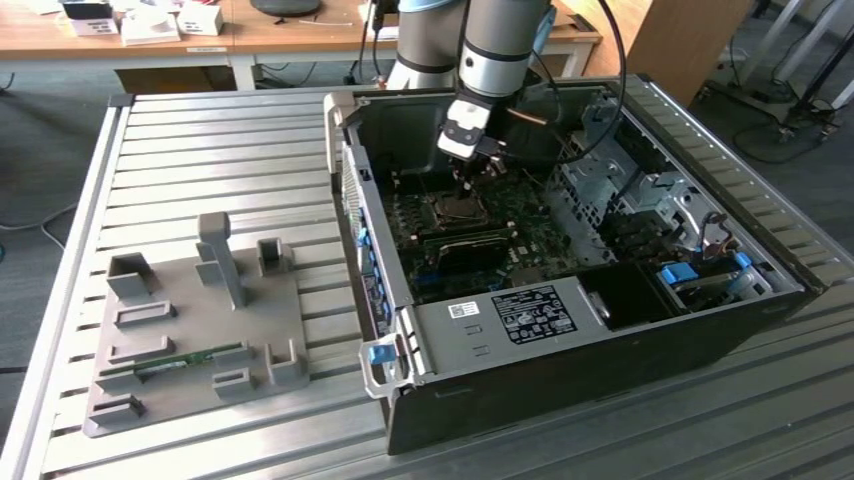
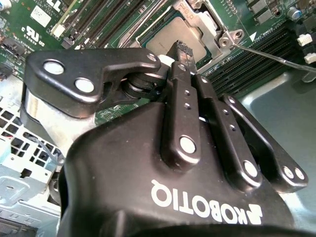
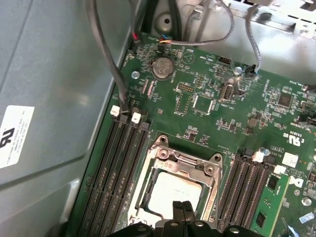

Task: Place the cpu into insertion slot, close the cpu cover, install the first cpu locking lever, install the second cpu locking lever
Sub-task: 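Close the cpu cover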

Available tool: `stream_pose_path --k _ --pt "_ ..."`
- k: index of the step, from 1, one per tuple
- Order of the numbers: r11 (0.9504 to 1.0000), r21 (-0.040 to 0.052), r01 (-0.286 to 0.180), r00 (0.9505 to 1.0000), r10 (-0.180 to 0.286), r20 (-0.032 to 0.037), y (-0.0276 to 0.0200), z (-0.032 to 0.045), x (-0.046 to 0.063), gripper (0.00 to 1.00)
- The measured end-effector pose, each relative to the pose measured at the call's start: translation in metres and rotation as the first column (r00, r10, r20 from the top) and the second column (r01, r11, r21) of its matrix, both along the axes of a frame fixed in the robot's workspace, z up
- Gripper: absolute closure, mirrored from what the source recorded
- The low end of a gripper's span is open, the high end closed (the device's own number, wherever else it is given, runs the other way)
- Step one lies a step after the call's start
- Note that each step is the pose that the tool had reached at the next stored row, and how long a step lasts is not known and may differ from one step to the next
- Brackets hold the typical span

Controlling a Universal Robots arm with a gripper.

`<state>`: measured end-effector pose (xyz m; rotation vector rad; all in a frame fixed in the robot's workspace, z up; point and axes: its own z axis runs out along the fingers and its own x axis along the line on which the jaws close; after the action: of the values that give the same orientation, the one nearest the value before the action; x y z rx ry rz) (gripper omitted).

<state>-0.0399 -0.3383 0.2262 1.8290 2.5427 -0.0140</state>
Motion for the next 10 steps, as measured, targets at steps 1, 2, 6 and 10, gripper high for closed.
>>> stream_pose_path --k 1,2,6,10 --pt "0.9999 0.0000 -0.014 0.9999 0.014 0.0000 0.0000 0.0000 0.0000 0.89" --pt "0.9995 0.0000 -0.032 0.9995 0.032 0.0000 0.0000 -0.0001 0.0000 0.89" --pt "0.9945 0.0001 -0.105 0.9945 0.105 0.0001 0.0000 -0.0003 0.0000 0.89" --pt "0.9844 0.0000 -0.176 0.9844 0.176 0.0000 0.0000 -0.0005 0.0000 0.89"
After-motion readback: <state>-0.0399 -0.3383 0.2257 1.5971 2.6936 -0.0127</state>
